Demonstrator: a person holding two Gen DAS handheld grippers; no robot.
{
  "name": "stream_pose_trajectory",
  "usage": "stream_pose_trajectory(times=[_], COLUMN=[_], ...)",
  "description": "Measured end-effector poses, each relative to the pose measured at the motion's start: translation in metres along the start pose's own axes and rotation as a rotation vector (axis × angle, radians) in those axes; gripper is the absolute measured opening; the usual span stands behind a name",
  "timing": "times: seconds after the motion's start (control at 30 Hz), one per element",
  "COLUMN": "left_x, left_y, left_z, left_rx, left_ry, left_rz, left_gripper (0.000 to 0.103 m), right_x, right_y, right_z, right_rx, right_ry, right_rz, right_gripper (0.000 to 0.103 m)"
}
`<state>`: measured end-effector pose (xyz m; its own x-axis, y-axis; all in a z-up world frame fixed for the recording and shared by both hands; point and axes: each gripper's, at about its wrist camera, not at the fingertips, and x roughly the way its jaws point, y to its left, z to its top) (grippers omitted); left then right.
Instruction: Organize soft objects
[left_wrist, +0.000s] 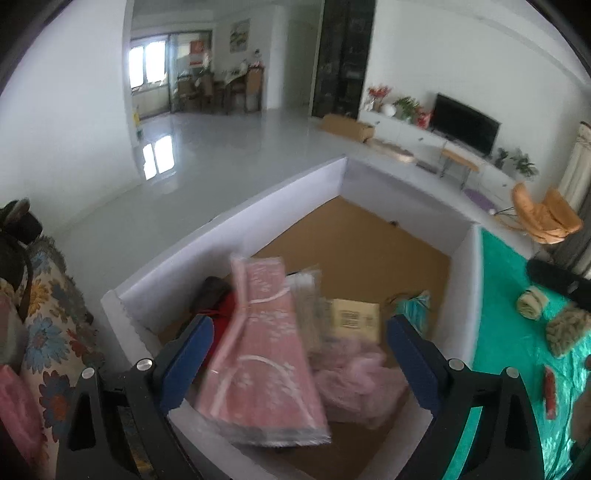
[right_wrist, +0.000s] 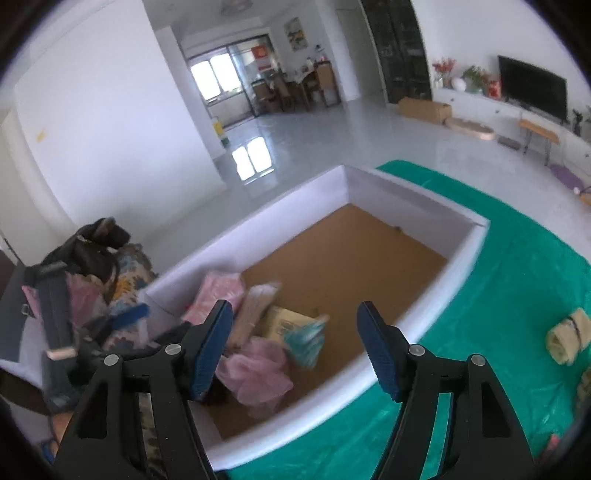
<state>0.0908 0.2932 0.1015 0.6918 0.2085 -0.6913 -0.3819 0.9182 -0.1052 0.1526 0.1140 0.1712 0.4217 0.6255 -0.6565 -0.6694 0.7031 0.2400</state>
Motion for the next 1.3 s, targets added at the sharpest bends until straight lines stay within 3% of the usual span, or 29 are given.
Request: stream_pose_trajectory(times=[0.07, 0.2, 0.37, 0.5, 0.67, 0.8, 0.97, 1.07, 1.3], left_x=[-0.015, -0.045, -0.032, 0.016, 0.043, 0.052, 0.075, 0.075, 0.074], left_y=[-0.015, -0.082, -0.172, -0.221, -0.259, -0.282, -0.296, -0.286, -0.286], left_z=[-0.008, -0.027, -0.078, -0.129, -0.166, -0.175, -0.18, -0.181, -0.183], left_rx=[0.021, 0.118, 0.218, 0.262, 0.356, 0.423, 0.469, 0.434, 0.434], left_ry=[-0.02, -0.029, 0.092, 0.223, 0.264, 0.245, 0.26, 0.21, 0.204], left_rz=[-0.051, -0.222, -0.376, -0.349, -0.302, -0.266, -0.213, -0.261, -0.247], left_gripper=[0.094, 0.096, 0.102, 0.102, 0.101, 0.101, 0.103, 0.103, 0.103], right_x=[-0.009, -0.048, -0.1, -0.135, -0.163, -0.18, -0.177, -0.171, -0.167], right_y=[-0.025, -0.086, -0.174, -0.233, -0.271, -0.278, -0.276, -0.281, -0.282], right_z=[-0.018, -0.074, -0.161, -0.235, -0.304, -0.317, -0.315, -0.316, -0.316], right_rx=[-0.007, 0.015, 0.116, 0.25, 0.357, 0.398, 0.386, 0.395, 0.389], right_ry=[0.005, 0.001, -0.002, 0.051, 0.102, 0.057, 0.063, 0.06, 0.065], right_rz=[-0.073, -0.237, -0.487, -0.619, -0.699, -0.681, -0.698, -0.68, -0.686], right_gripper=[0.073, 0.073, 0.073, 0.073, 0.073, 0.075, 0.077, 0.079, 0.08])
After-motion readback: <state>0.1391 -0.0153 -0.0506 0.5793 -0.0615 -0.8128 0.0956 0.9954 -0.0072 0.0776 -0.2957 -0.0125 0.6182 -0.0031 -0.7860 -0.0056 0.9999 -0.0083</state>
